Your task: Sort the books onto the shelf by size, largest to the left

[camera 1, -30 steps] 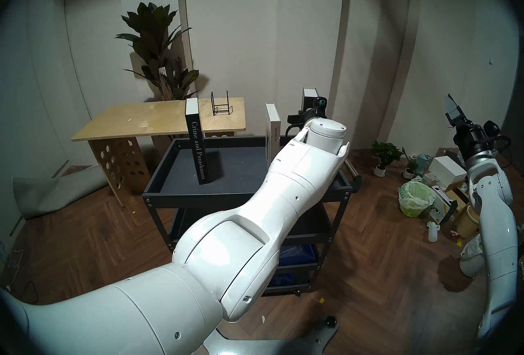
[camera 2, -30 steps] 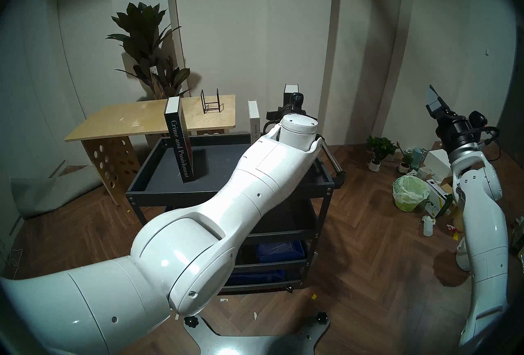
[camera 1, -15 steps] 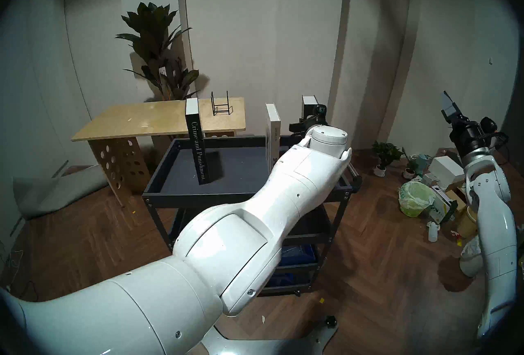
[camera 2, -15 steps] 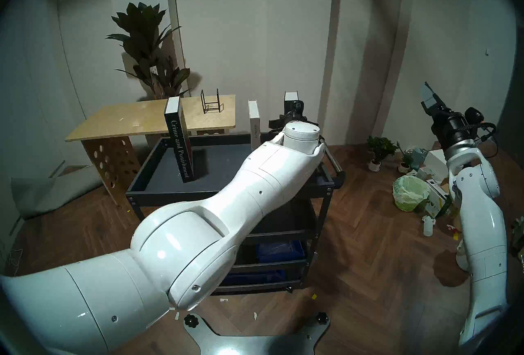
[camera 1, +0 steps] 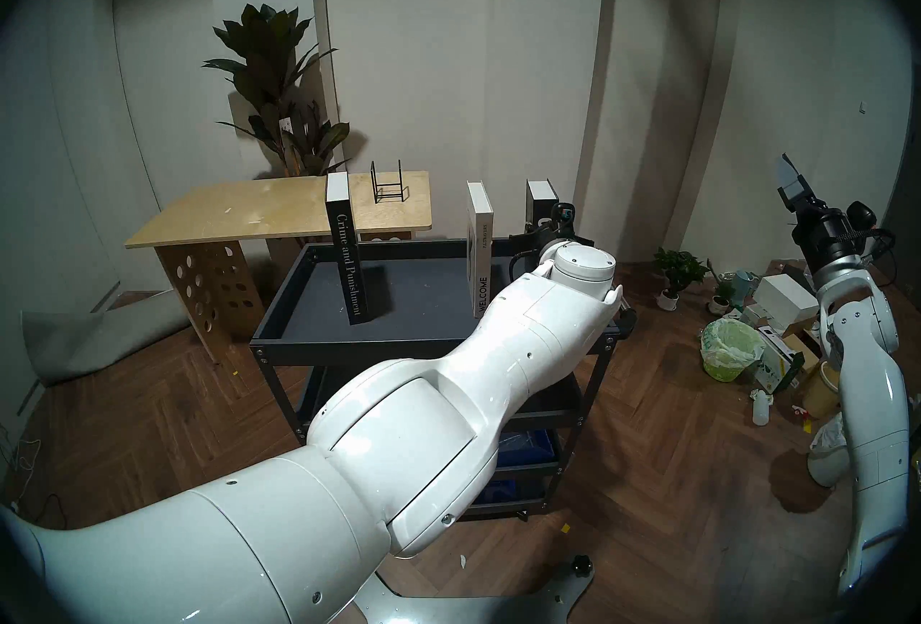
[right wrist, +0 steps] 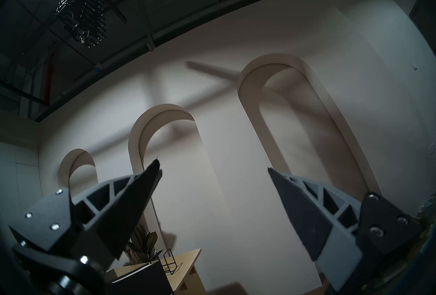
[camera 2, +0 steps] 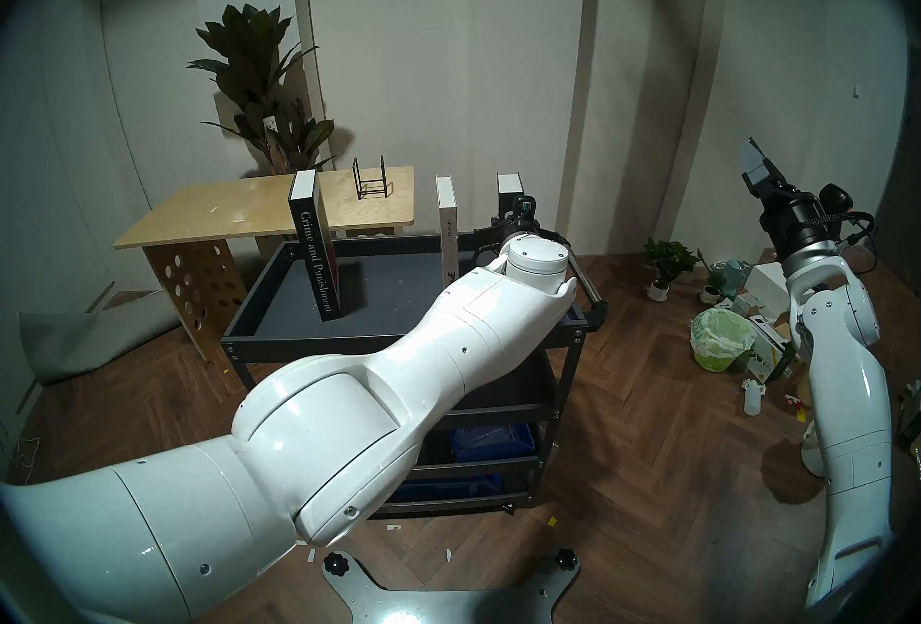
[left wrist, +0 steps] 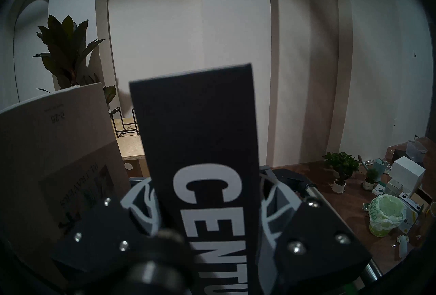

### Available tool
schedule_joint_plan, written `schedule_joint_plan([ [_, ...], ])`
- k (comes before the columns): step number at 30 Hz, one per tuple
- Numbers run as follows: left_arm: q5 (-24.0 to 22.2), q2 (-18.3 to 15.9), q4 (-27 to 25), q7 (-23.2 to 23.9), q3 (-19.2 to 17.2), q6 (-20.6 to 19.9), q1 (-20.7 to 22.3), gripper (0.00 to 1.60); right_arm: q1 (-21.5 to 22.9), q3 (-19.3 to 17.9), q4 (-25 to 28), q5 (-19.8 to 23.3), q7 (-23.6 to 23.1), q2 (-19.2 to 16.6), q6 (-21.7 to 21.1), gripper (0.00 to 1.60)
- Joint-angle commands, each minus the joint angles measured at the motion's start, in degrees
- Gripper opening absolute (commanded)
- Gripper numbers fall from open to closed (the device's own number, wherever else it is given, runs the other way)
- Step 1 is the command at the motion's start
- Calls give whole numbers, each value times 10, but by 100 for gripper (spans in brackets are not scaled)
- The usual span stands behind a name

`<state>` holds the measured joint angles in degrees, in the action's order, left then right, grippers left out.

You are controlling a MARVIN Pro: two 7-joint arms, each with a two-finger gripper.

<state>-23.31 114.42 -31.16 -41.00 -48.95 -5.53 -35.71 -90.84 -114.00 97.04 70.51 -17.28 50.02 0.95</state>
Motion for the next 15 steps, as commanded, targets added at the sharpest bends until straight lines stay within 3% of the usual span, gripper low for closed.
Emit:
schedule_joint_plan([
  [1,-16,6,1,-13,30,27,17,0,-5,-13,15,2,-6,3,7,160],
  [3,-24,6,5,-17,37,30,18,1,-7,-15,16,2,-7,4,7,160],
  [7,-39,6,12,-23,51,35,20,45,-10,-19,17,3,-9,6,7,160],
  [11,-53,6,19,-28,63,40,24,64,-12,-21,18,4,-10,7,6,160],
  [15,-64,6,26,-30,74,42,27,67,-13,-22,19,4,-11,8,7,160],
])
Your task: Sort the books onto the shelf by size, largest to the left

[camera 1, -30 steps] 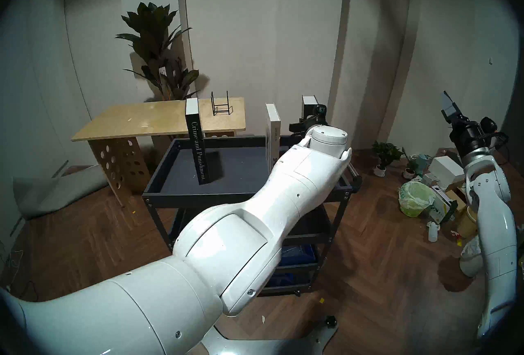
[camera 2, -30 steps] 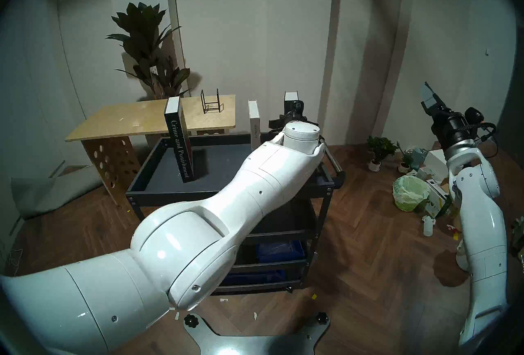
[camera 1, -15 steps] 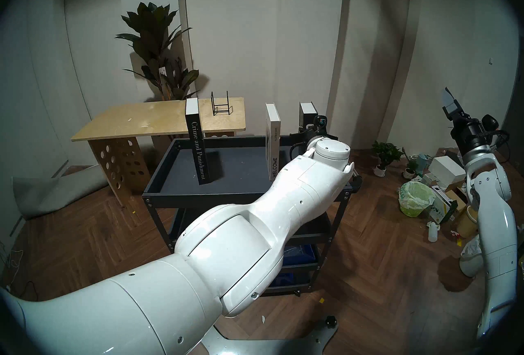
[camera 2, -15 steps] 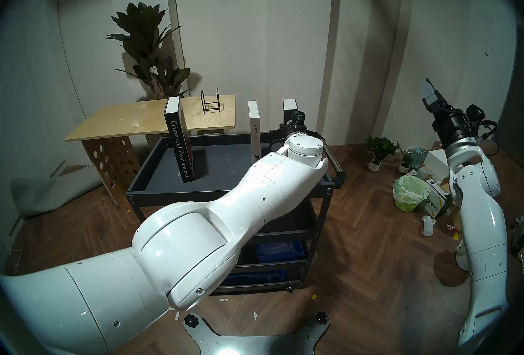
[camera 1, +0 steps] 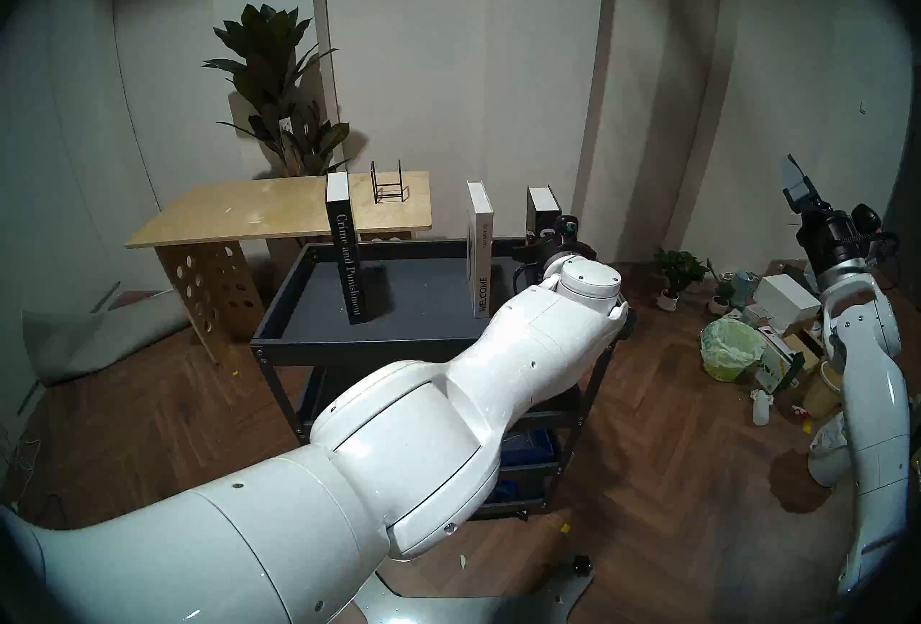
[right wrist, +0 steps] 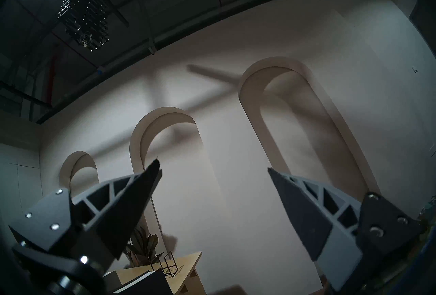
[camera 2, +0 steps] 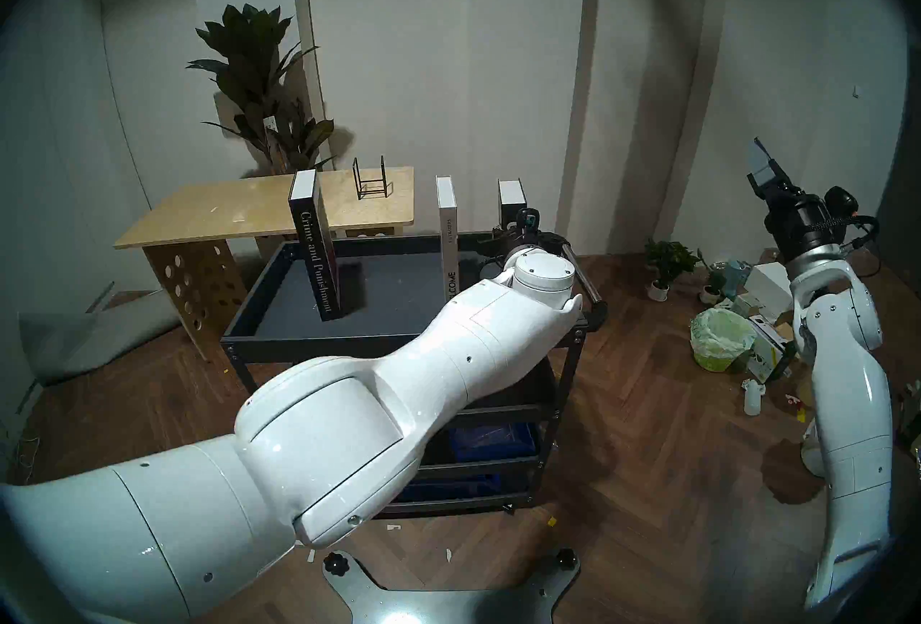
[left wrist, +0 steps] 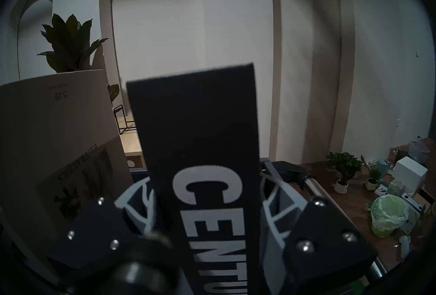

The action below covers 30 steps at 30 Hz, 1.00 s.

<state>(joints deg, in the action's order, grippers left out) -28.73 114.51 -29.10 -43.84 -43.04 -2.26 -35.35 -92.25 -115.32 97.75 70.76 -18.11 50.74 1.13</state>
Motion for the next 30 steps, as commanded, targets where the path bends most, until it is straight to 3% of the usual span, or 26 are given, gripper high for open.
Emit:
schedule_joint_plan([
  [1,-16,5,7,-1,17,10,25,76,1,-9,12,2,-3,1,5,160],
  [2,-20,5,8,1,18,10,26,81,1,-10,12,2,-3,1,5,160],
  [3,-23,5,9,-1,22,11,27,109,0,-10,12,2,-4,1,5,160],
  [5,-28,5,11,-2,27,13,29,141,1,-9,11,2,-4,1,5,160],
  [7,-35,5,14,-3,32,13,31,160,1,-9,10,3,-4,1,4,160],
  [17,-53,5,5,-14,56,28,39,160,6,-2,6,1,-4,1,4,160],
  [30,-14,5,-84,-95,107,85,38,160,17,17,1,0,-2,-1,3,160],
])
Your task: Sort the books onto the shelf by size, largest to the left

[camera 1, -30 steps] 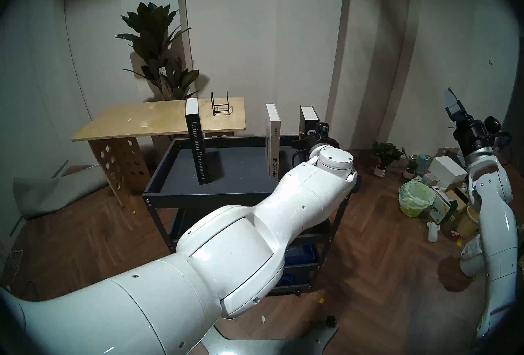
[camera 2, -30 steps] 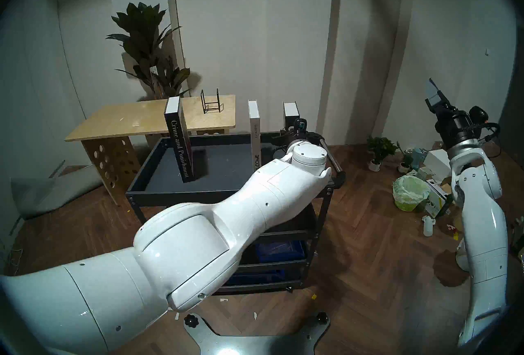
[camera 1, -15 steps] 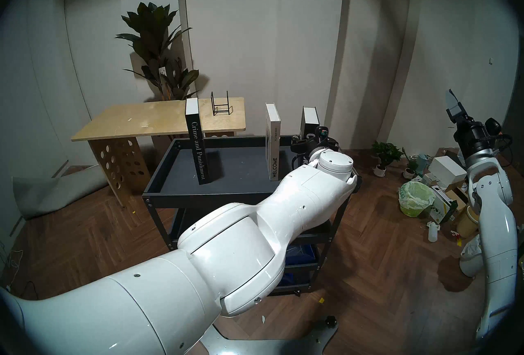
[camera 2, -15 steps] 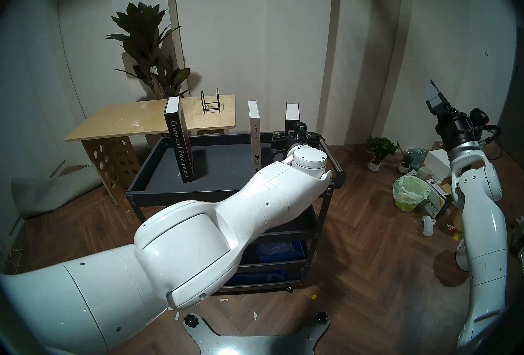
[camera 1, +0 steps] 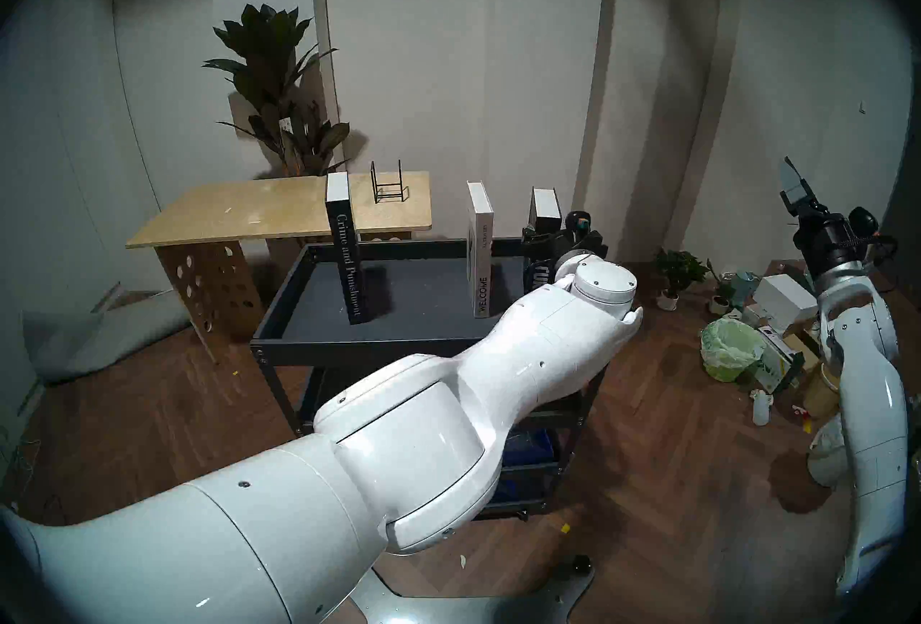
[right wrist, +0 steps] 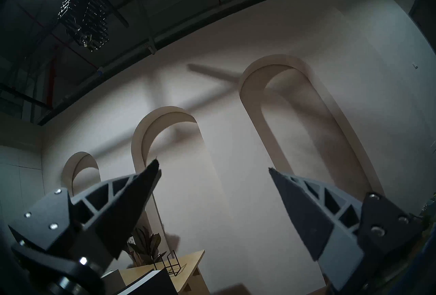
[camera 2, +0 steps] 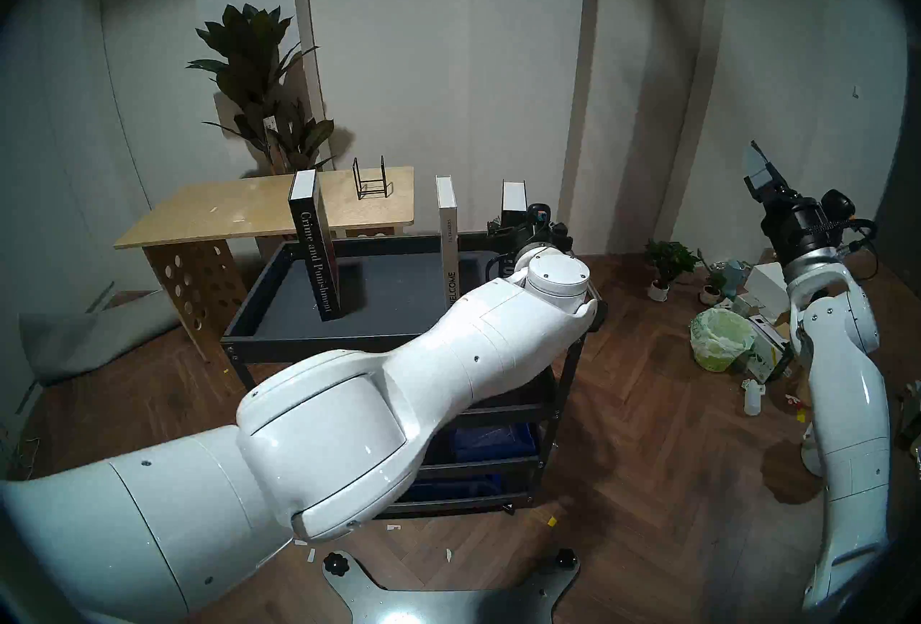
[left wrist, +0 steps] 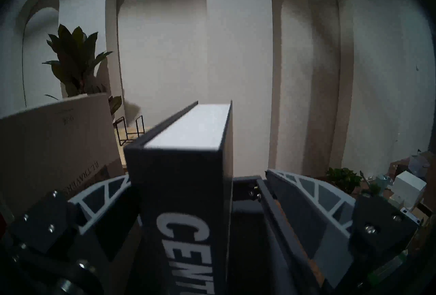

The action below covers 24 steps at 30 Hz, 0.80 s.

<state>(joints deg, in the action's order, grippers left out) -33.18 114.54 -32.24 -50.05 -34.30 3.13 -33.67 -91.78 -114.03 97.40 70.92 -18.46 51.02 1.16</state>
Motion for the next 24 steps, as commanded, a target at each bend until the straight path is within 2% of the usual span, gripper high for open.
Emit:
schedule_joint_plan([
  [1,34,5,-64,-41,23,36,19,160,14,6,4,-2,1,-4,3,160],
  [8,63,5,-119,-80,49,68,20,160,23,20,3,-3,2,-5,3,160],
  [13,91,4,-160,-126,65,79,19,160,31,32,2,-4,3,-5,4,160],
  [19,126,-41,-215,-179,81,62,15,160,41,42,-1,-4,4,-6,4,160],
  [24,142,-91,-261,-221,70,37,7,160,51,52,-4,-5,5,-8,3,160],
])
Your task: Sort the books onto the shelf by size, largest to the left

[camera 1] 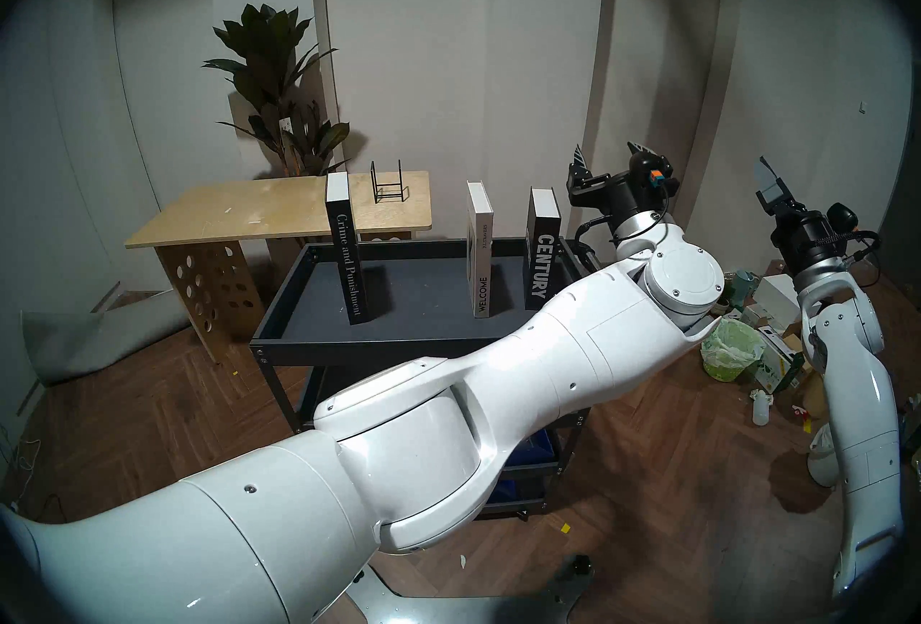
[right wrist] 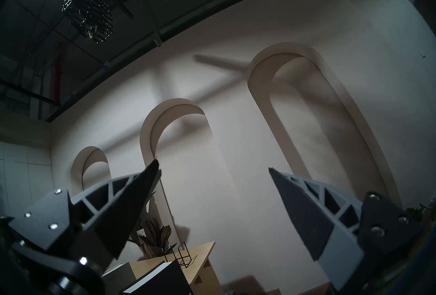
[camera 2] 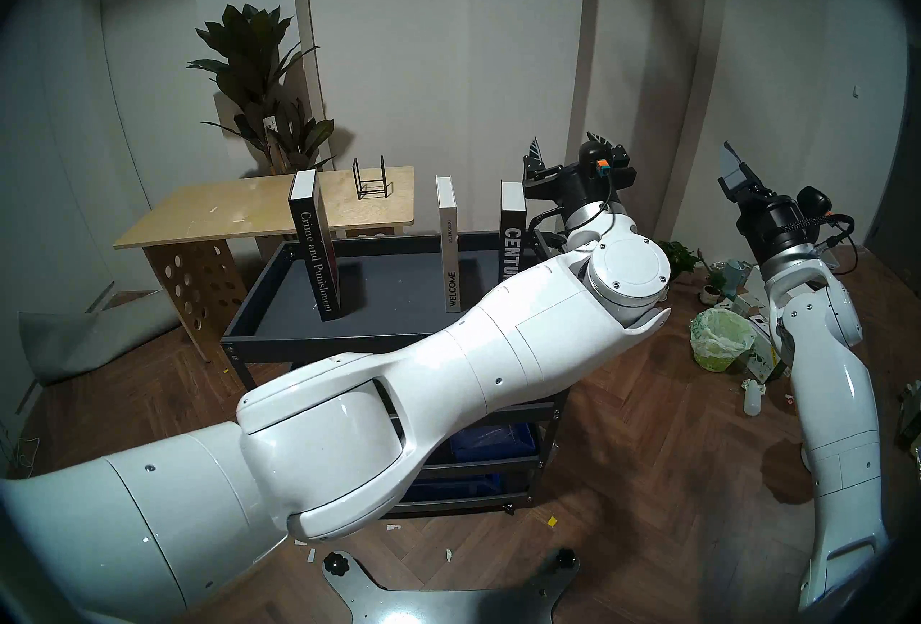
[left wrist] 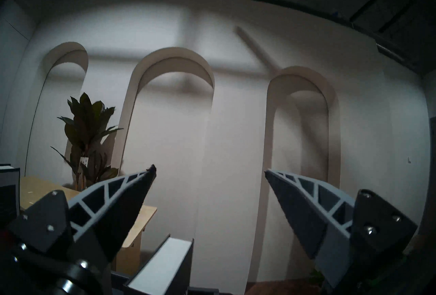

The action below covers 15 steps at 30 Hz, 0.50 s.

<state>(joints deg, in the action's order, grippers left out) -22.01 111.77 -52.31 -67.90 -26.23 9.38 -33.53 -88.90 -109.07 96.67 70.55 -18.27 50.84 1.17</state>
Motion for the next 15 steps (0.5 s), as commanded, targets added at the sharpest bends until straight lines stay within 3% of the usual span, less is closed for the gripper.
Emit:
schedule_joint_plan([
  [1,32,-64,-61,-47,-16,-29,5,160,24,5,3,-2,3,-6,3,160],
  [15,35,-174,-119,-70,-49,-85,-34,160,43,38,1,-2,7,-7,2,160],
])
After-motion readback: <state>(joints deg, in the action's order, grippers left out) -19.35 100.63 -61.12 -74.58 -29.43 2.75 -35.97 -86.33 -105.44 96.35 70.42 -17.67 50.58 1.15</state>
